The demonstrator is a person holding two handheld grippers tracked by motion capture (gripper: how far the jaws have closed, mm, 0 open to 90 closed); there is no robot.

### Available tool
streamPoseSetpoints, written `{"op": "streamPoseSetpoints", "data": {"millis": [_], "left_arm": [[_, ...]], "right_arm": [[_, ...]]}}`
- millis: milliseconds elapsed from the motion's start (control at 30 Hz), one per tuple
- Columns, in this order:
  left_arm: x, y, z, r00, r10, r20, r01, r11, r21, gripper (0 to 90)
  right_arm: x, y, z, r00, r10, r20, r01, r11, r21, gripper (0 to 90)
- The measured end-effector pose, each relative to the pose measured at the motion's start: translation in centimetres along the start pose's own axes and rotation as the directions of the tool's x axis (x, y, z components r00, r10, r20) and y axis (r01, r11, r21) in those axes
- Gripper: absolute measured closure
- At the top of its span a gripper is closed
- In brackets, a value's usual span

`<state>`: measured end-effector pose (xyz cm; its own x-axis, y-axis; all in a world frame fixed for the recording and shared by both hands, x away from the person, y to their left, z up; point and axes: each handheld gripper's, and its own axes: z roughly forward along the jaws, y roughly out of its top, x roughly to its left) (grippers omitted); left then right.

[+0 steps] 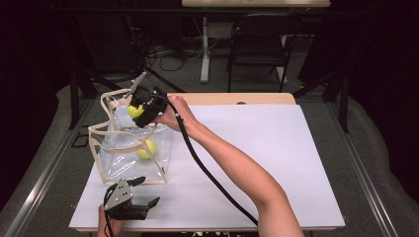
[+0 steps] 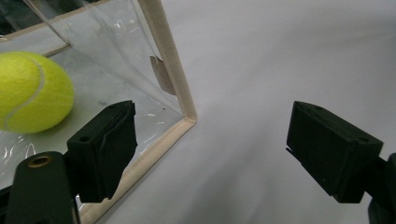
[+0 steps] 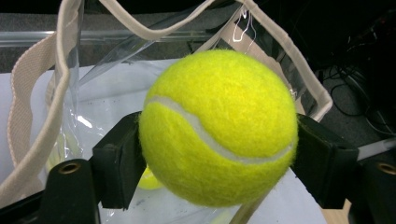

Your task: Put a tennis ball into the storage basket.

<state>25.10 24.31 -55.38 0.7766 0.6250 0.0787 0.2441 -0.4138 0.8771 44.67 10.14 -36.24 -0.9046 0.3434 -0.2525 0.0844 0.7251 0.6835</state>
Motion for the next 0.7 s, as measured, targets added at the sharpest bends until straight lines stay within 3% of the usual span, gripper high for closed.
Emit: {"op": "streamPoseSetpoints", "data": {"millis": [133,300,700], "left_arm": [[0.0,0.0,-0.1,1.0,-0.002,-0.002,0.002,1.0,0.001,15.9],[0.0,0.0,0.0,1.0,-0.001,-0.001,0.001,1.0,0.001,15.9],[0.0,0.0,0.0,1.0,-0.002,0.0,0.002,1.0,0.001,15.9]], "right_arm": [[-0.3,-0.1,-0.2,0.9997,0.023,-0.005,-0.023,0.9997,-0.005,14.5],[-1.0,-0.4,-1.8,0.9983,0.057,-0.01,-0.057,0.9963,-0.065,3.4],[-1.9,-2.6,-4.6,0.9965,0.08,-0.027,-0.082,0.9919,-0.097,0.0]]}}
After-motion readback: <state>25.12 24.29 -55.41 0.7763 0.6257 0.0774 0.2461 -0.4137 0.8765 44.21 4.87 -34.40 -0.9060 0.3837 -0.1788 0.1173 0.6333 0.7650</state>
